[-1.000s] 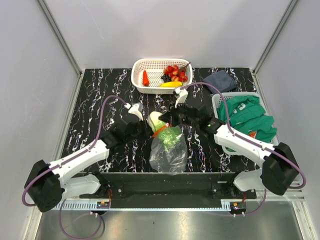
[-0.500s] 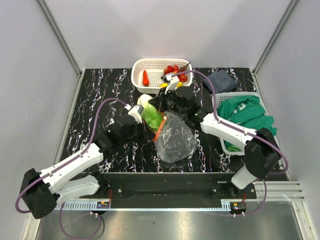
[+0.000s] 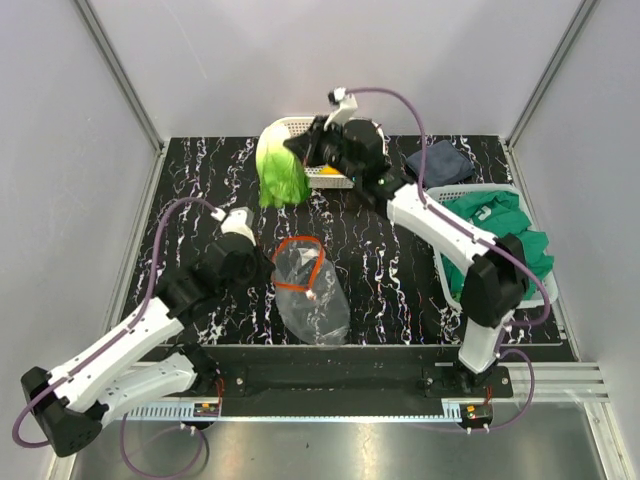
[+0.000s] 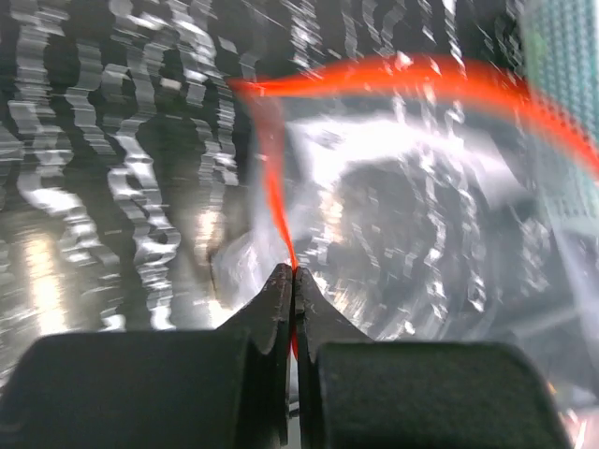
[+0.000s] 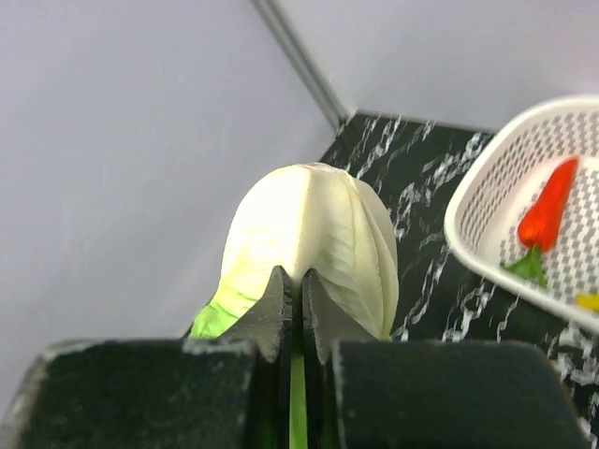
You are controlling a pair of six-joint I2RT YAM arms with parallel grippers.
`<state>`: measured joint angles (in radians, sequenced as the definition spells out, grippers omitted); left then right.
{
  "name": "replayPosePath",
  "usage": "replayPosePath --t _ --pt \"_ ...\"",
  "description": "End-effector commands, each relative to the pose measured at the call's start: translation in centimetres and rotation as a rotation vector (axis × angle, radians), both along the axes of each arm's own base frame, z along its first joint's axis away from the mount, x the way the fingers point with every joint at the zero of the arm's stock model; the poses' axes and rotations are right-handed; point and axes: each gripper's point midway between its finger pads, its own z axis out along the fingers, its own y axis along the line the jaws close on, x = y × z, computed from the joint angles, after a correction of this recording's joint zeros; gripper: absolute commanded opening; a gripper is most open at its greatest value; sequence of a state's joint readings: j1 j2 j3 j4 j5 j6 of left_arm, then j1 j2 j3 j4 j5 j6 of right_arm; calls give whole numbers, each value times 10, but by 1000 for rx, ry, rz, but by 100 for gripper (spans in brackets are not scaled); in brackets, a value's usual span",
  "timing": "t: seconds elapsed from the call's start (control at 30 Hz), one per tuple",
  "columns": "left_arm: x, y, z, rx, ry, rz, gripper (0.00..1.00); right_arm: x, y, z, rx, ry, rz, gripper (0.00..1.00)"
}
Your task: Open the zip-top bag and remove the fake food
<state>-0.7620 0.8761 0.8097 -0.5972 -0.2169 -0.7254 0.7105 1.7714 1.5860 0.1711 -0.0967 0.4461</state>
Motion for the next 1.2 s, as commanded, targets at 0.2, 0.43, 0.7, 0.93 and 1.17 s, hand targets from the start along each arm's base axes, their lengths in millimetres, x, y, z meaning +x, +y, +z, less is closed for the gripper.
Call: replayPosePath --t 0.2,0.43,0.7,0.93,1.17 --pt "10 91 57 330 -151 211 0 105 -10 37 95 -2 -77 0" --pt "16 127 100 525 -192 270 0 188 -15 -17 97 50 -144 0" --pt "40 114 74 665 -135 158 0 241 -46 -79 99 100 -239 0" --pt "81 89 40 724 -115 116 0 267 -70 -134 55 140 -287 11" --pt "103 64 31 688 -110 91 18 261 -72 -132 12 145 -272 54"
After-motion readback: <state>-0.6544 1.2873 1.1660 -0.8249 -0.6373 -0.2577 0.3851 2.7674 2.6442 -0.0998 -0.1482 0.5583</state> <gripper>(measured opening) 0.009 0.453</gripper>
